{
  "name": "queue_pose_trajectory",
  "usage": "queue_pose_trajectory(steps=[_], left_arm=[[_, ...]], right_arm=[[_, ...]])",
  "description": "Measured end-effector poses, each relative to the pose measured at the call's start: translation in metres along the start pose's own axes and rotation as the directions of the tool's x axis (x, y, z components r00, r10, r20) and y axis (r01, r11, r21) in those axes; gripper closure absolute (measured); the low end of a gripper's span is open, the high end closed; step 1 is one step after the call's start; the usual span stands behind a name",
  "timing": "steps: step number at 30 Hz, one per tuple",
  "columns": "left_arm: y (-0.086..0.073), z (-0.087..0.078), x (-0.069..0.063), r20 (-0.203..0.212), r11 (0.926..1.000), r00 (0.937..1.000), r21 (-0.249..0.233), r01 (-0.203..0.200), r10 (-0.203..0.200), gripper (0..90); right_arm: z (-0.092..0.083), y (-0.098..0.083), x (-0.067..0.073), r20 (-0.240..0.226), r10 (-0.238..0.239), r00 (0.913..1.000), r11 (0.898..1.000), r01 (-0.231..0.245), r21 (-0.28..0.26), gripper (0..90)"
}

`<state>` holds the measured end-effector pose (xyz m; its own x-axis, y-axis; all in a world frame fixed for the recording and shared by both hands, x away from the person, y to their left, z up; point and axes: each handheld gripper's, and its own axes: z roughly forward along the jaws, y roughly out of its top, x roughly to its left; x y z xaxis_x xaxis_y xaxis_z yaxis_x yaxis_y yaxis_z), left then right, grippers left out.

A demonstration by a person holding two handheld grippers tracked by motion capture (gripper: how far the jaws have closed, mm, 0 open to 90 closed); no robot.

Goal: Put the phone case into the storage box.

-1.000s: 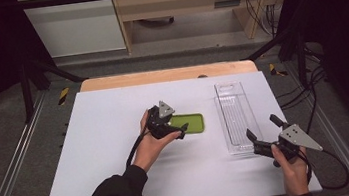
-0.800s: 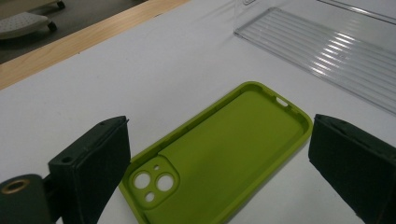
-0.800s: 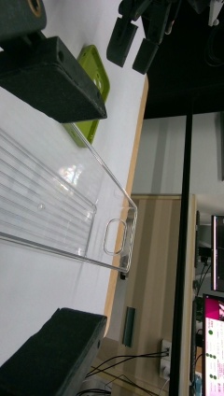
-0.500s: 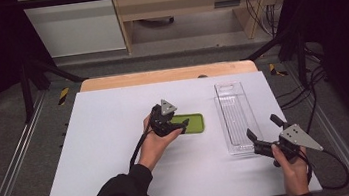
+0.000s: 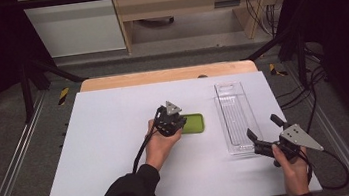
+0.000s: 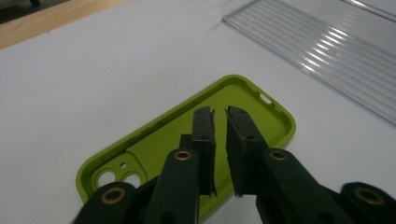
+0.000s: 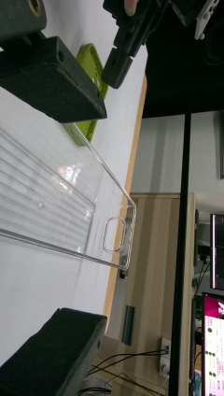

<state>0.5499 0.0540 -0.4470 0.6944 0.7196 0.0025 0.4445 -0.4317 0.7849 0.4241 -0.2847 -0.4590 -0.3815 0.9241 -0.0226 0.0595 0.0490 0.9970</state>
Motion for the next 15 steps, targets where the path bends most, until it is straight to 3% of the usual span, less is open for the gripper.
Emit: queue_pose_trajectory(steps=[4,15], left_arm=[[-0.002,0.004,0.001,0.014,0.9993,0.9997,0.032,0.02,-0.02,89.7],[-0.009,0.018,-0.001,0.016,0.9944,0.9992,0.1,0.035,-0.037,90.0]], right_arm=[[0.0,0.0,0.0,0.001,0.002,1.0,1.0,-0.002,0.001,3.5],[0.0,0.0,0.0,-0.003,0.001,1.0,1.0,-0.001,0.002,3.5]])
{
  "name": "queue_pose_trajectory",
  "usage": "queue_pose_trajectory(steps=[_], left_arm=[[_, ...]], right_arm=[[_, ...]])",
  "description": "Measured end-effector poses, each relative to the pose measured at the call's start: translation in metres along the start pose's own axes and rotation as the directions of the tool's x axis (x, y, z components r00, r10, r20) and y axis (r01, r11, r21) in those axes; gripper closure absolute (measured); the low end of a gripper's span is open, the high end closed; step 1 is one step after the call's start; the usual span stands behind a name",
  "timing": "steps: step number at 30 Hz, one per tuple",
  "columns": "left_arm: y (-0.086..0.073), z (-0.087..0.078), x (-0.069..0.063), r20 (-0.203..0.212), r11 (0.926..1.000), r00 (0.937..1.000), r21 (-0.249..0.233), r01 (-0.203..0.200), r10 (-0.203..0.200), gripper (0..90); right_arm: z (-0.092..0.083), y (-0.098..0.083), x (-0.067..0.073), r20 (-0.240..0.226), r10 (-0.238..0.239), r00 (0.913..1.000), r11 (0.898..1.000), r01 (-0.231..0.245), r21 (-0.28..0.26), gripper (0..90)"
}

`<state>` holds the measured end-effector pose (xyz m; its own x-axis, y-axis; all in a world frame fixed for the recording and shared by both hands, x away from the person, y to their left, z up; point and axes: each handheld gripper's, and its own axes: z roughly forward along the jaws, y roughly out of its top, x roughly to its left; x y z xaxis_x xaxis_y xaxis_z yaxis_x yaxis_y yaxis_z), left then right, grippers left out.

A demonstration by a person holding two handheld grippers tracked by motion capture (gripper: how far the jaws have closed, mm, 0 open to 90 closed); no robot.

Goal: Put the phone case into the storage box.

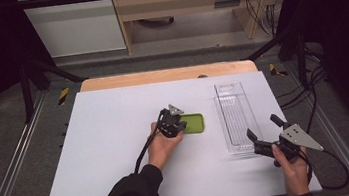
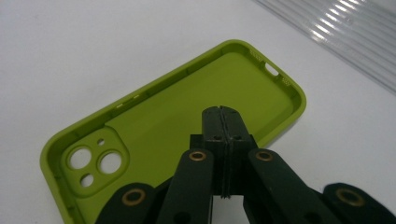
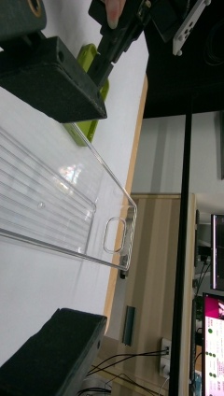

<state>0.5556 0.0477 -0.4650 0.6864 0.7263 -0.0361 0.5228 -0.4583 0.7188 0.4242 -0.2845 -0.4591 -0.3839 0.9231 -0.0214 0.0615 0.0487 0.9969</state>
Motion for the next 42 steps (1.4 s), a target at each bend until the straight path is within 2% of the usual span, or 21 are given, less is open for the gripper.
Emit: queue_pose_trajectory(steps=[4,10,15,19,33,42], left_arm=[[-0.001,0.002,0.0,-0.002,0.9998,1.0,0.018,0.006,-0.006,90.0],[-0.002,0.002,0.001,0.017,0.999,0.9998,0.044,0.011,-0.012,90.0],[-0.004,-0.004,-0.001,0.031,0.9973,0.9995,0.073,-0.004,0.002,90.0],[-0.009,-0.01,-0.004,0.049,0.9967,0.9988,0.082,0.002,-0.006,90.0],[-0.035,-0.031,-0.017,0.106,0.998,0.9939,0.058,0.026,-0.032,90.0],[-0.054,-0.046,-0.025,0.126,0.9983,0.9907,0.035,0.047,-0.051,90.0]], right_arm=[[0.0,0.0,0.0,0.001,-0.002,1.0,1.0,0.002,0.0,3.4],[0.0,0.0,0.0,0.001,-0.001,1.0,1.0,0.001,0.0,3.4],[0.0,0.0,0.001,-0.001,-0.001,1.0,1.0,0.001,0.002,3.4],[0.0,0.0,0.001,-0.001,-0.003,1.0,1.0,0.003,0.003,3.4],[0.001,0.0,0.003,-0.007,-0.014,0.9999,1.0,0.014,0.008,3.4],[0.001,0.0,0.004,-0.008,-0.016,0.9998,1.0,0.016,0.011,3.4]])
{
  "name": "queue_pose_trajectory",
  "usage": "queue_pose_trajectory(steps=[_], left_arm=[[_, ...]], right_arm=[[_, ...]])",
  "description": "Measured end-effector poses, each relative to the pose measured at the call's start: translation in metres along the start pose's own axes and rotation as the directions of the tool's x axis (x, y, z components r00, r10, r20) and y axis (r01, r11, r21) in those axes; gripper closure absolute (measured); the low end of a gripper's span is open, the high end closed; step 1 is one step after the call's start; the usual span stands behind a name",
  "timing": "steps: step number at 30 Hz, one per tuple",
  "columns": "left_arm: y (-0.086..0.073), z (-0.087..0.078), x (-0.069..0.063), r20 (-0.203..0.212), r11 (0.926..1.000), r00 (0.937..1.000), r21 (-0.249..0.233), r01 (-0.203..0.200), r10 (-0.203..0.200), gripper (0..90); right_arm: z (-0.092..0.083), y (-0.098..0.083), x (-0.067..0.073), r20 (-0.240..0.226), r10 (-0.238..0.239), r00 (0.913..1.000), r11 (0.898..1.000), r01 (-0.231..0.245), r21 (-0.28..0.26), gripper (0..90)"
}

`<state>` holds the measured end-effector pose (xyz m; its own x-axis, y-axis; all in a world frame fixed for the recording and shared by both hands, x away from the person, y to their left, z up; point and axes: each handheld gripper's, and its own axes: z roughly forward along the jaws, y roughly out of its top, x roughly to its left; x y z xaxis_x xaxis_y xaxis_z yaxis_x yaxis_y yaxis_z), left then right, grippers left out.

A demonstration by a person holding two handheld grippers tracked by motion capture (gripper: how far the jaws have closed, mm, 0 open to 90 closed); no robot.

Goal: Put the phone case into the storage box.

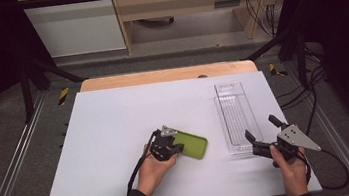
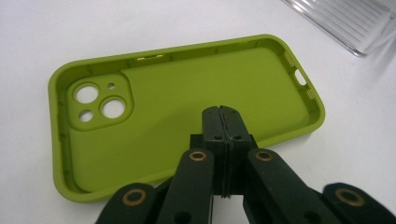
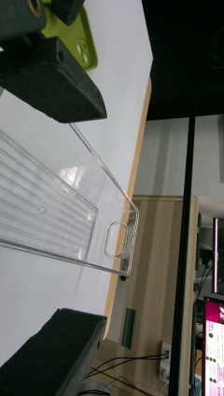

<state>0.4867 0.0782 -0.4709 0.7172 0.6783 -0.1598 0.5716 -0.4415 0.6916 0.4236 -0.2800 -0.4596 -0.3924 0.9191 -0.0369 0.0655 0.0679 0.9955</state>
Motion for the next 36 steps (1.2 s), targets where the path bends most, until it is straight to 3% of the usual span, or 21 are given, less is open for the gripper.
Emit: queue_pose_trajectory(steps=[19,26,31,32,36], left_arm=[[-0.025,-0.023,-0.019,0.032,0.9992,0.9987,-0.005,-0.04,0.04,90.0],[-0.029,-0.025,-0.02,0.023,0.9984,0.9982,-0.017,-0.055,0.055,90.0],[-0.034,-0.029,-0.016,-0.021,0.9933,0.9991,-0.109,-0.038,0.036,90.0],[-0.034,-0.029,-0.016,-0.021,0.9933,0.9991,-0.109,-0.038,0.036,90.0],[-0.038,-0.046,-0.012,-0.068,0.9657,0.9973,-0.256,-0.044,0.027,90.0]], right_arm=[[0.0,0.0,0.002,-0.003,-0.009,1.0,1.0,0.009,0.005,3.4],[0.0,0.0,0.003,-0.003,-0.01,0.9999,1.0,0.01,0.005,3.3],[0.0,0.0,0.004,-0.003,-0.01,0.9999,1.0,0.01,0.005,3.3],[-0.001,0.001,0.005,-0.005,-0.014,0.9999,1.0,0.014,0.003,3.3],[-0.002,0.004,0.01,-0.009,-0.019,0.9998,1.0,0.019,-0.006,3.2]])
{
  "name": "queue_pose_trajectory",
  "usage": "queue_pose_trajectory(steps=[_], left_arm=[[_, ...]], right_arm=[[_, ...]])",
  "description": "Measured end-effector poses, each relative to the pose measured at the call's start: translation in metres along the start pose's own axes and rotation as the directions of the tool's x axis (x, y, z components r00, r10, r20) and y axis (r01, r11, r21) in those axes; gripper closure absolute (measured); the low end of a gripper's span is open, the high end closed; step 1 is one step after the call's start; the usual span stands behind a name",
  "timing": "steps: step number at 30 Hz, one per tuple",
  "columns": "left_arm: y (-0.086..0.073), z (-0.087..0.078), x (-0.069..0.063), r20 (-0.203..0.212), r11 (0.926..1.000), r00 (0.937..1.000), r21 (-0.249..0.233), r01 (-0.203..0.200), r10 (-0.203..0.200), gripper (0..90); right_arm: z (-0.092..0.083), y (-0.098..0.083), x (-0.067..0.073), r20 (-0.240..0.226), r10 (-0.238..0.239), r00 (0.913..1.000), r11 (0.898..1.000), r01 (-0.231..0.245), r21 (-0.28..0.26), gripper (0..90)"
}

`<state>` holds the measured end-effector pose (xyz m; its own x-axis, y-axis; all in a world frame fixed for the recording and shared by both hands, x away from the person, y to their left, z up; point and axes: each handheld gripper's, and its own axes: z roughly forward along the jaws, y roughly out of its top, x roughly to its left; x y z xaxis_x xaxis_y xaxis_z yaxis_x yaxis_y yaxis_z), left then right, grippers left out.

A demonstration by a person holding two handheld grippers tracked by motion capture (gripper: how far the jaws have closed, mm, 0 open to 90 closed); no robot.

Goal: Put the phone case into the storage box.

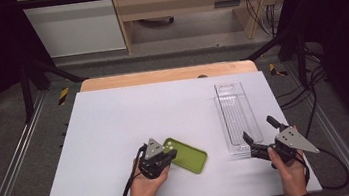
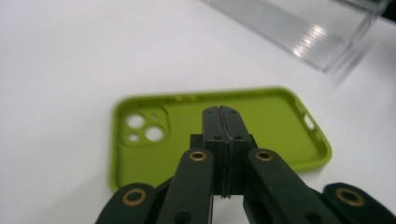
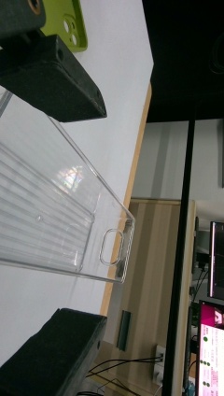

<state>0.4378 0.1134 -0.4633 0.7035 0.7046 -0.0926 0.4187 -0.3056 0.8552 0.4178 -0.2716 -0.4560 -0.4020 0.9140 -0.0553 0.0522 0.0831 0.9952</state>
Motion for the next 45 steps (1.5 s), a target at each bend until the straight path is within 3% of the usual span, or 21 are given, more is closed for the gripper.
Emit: queue_pose_trajectory(steps=[1,3,4,6,8,11,17,20,23,24,25,28,29,33,34,36,40,41,45], left_arm=[[0.0,-0.005,0.001,-0.014,0.9992,0.9999,-0.04,-0.008,0.007,90.0],[-0.002,-0.017,0.004,-0.043,0.9944,0.999,-0.104,-0.017,0.013,89.8],[-0.002,-0.017,0.004,-0.043,0.9944,0.999,-0.104,-0.017,0.013,88.1],[-0.008,-0.034,0.013,-0.081,0.9859,0.9966,-0.167,0.002,-0.016,84.5],[-0.01,-0.038,0.017,-0.093,0.984,0.9953,-0.178,0.01,-0.027,80.2],[-0.015,-0.058,0.03,-0.169,0.976,0.9848,-0.218,0.002,-0.04,69.5],[-0.024,-0.081,0.042,-0.265,0.9614,0.964,-0.269,-0.06,-0.014,40.1],[-0.03,-0.092,0.046,-0.282,0.9559,0.9593,-0.286,-0.068,-0.016,29.2],[-0.037,-0.106,0.051,-0.295,0.9443,0.9552,-0.321,-0.073,-0.027,20.0],[-0.037,-0.106,0.051,-0.295,0.9443,0.9552,-0.321,-0.073,-0.027,16.8],[-0.041,-0.111,0.055,-0.294,0.939,0.9548,-0.338,-0.064,-0.041,15.0],[-0.045,-0.115,0.06,-0.297,0.9355,0.9534,-0.349,-0.056,-0.054,10.3],[-0.048,-0.117,0.066,-0.294,0.931,0.9529,-0.363,-0.039,-0.074,8.7],[-0.052,-0.121,0.076,-0.292,0.9277,0.9541,-0.37,-0.049,-0.066,4.2],[-0.052,-0.121,0.076,-0.292,0.9277,0.9541,-0.37,-0.049,-0.066,3.5],[-0.055,-0.126,0.084,-0.286,0.9208,0.9528,-0.389,-0.02,-0.1,3.1],[-0.057,-0.128,0.087,-0.278,0.9142,0.953,-0.405,-0.003,-0.12,2.8],[-0.057,-0.127,0.087,-0.282,0.9154,0.9536,-0.402,-0.018,-0.105,2.8],[-0.058,-0.126,0.088,-0.276,0.9169,0.955,-0.399,-0.011,-0.109,2.8]], right_arm=[[0.0,0.001,0.001,0.002,-0.009,1.0,1.0,0.009,0.0,3.2],[-0.001,0.004,0.006,0.026,-0.074,0.9969,0.997,0.073,0.022,3.5],[-0.001,0.004,0.006,0.026,-0.074,0.9969,0.997,0.073,0.022,3.5],[-0.001,0.012,0.013,0.037,-0.101,0.9942,0.995,0.099,0.032,3.7],[0.0,0.016,0.019,0.036,-0.108,0.9935,0.994,0.107,0.034,3.7],[0.0,0.024,0.028,0.02,-0.131,0.9912,0.991,0.13,0.041,3.1],[0.001,0.042,0.045,-0.05,-0.136,0.9894,0.987,0.14,0.075,2.7],[0.003,0.048,0.055,-0.088,-0.143,0.9857,0.984,0.152,0.097,2.7],[0.006,0.053,0.067,-0.129,-0.166,0.9777,0.977,0.181,0.115,2.7],[0.006,0.053,0.067,-0.129,-0.166,0.9777,0.977,0.181,0.115,2.7],[0.01,0.057,0.073,-0.159,-0.179,0.971,0.971,0.2,0.134,2.7],[0.016,0.062,0.078,-0.191,-0.186,0.9636,0.963,0.218,0.157,2.7],[0.019,0.064,0.08,-0.207,-0.191,0.9595,0.959,0.227,0.167,2.7],[0.029,0.07,0.085,-0.27,-0.197,0.9425,0.948,0.254,0.193,2.8],[0.029,0.07,0.085,-0.27,-0.197,0.9425,0.948,0.254,0.193,2.8],[0.036,0.073,0.09,-0.298,-0.215,0.93,0.936,0.284,0.21,2.9],[0.044,0.077,0.095,-0.325,-0.203,0.9235,0.931,0.285,0.229,2.9],[0.05,0.078,0.099,-0.355,-0.192,0.9148,0.924,0.291,0.249,2.9],[0.062,0.075,0.105,-0.4,-0.188,0.8968,0.899,0.322,0.299,3.5]])
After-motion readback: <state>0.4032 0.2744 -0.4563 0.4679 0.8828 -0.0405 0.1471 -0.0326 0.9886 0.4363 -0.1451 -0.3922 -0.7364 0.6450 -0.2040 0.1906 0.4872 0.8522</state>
